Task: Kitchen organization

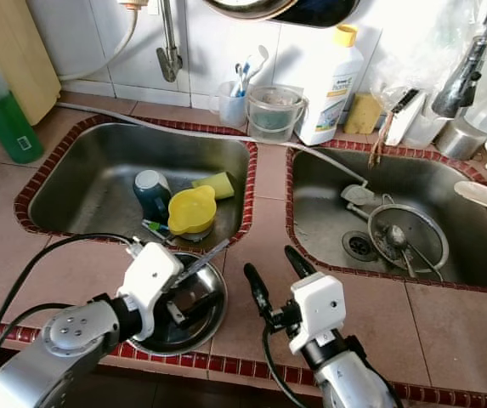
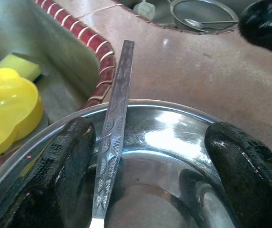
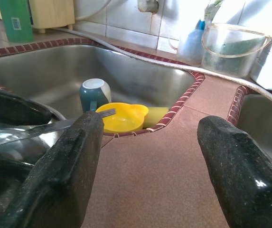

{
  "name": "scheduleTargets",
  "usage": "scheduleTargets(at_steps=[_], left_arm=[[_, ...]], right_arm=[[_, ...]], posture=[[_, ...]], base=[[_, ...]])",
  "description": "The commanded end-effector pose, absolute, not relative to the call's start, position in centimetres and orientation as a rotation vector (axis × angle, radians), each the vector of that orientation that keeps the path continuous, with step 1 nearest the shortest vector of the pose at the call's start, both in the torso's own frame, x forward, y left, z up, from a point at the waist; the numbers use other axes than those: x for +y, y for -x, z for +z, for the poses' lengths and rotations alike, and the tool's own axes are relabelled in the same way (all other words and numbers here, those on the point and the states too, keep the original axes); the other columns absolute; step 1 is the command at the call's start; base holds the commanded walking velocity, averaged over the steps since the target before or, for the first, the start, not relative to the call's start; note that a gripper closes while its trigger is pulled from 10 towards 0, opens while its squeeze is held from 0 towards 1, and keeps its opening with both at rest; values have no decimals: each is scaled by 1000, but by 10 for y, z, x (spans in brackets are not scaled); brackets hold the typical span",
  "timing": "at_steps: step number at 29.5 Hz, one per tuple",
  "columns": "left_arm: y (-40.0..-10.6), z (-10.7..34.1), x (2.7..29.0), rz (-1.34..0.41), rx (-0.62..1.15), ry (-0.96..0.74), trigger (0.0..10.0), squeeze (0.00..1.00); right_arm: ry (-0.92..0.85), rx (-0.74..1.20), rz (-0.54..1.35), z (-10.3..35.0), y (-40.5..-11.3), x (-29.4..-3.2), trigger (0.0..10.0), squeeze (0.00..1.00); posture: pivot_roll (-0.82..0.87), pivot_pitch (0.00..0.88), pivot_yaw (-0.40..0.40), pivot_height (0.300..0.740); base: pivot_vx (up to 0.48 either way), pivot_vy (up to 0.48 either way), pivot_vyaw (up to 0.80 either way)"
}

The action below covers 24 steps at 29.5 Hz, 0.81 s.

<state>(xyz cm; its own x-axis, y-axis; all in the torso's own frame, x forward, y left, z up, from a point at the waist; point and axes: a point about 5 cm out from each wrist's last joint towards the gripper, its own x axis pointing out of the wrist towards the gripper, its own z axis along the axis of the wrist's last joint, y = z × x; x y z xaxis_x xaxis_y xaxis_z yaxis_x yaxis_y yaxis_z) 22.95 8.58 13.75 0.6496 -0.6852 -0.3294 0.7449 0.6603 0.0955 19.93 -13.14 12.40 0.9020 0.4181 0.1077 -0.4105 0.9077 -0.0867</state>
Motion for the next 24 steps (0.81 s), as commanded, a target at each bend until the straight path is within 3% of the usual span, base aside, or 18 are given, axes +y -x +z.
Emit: scheduleTargets(at_steps=[1,10,11,12,24], left_arm=[[-229,131,83,-826,321,-250,10000,0],[-229,127,82,-840,346,-265,9647,0],[-229,126,82,-840,349,-271,5608,0],[-229,125,83,-839,351,-274,39,0],[-229,126,84,-842,355,-254,0,0]], right_arm=[[76,-148,407,130,-198,-136,10000,0],[78,-144,395,130,-196,-138,10000,0],[79,-144,394,130,-196,-138,10000,0],[79,-144,393,130,-196,-138,10000,0],[76,-138,392,131,-196,-139,10000,0]], posture=[[-237,125,-15,740],[-244,134,-13,740],[-243,136,-15,740],[-243,137,-15,740],[-239,144,-23,740]], base=[[0,0,0],[0,0,0],[0,0,0],[0,0,0],[0,0,0]])
